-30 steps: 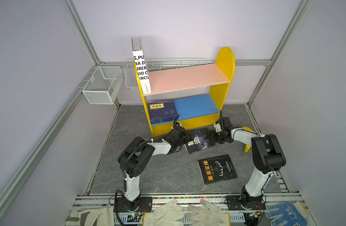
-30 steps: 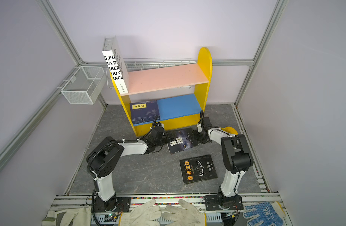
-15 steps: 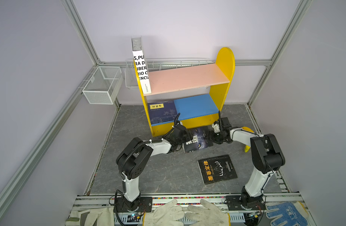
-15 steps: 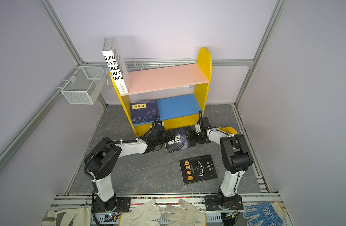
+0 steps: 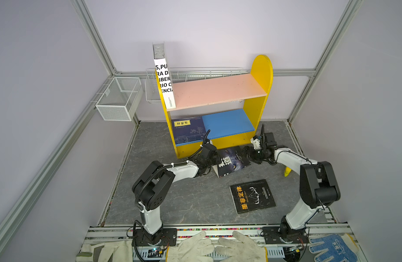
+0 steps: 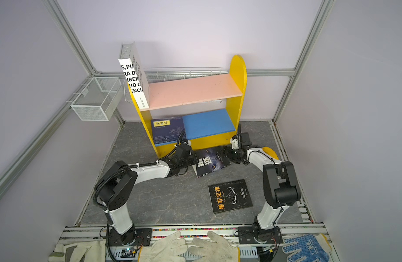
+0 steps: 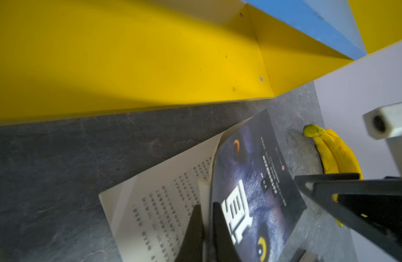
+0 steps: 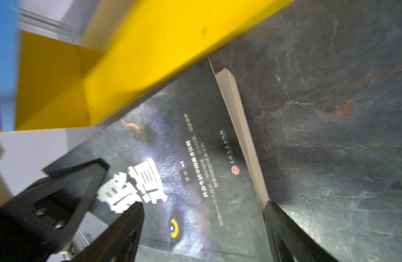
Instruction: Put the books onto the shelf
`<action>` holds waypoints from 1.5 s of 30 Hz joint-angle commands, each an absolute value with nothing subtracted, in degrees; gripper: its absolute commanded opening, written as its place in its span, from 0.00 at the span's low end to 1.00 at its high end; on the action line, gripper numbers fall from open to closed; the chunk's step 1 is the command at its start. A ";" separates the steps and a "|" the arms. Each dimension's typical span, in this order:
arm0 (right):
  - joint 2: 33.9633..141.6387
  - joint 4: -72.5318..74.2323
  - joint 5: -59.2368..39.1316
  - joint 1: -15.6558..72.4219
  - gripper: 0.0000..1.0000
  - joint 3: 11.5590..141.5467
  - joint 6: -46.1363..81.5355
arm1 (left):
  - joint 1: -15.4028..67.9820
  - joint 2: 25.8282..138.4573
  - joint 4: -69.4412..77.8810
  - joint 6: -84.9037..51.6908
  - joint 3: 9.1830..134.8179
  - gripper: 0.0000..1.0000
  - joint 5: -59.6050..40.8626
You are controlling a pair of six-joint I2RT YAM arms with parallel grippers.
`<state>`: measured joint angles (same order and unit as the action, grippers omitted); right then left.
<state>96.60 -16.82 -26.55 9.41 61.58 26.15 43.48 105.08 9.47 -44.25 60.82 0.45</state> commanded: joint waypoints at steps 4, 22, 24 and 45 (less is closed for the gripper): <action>88.22 -18.23 -33.09 6.21 0.92 55.68 31.00 | 43.35 101.49 6.90 -44.87 67.50 0.00 -0.78; 87.26 7.20 -35.42 12.99 0.89 42.64 56.18 | 42.10 100.94 8.15 -49.57 69.37 0.00 -3.56; 89.92 12.37 -35.97 14.37 0.87 41.86 59.71 | 42.01 100.42 7.97 -49.57 69.02 0.00 -3.18; 102.22 41.60 -29.47 18.31 0.63 38.36 74.82 | 41.66 96.84 6.10 -52.04 59.74 0.00 0.83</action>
<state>102.04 33.36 -31.11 17.69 38.96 71.18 41.69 99.46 6.02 -50.94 61.30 -1.34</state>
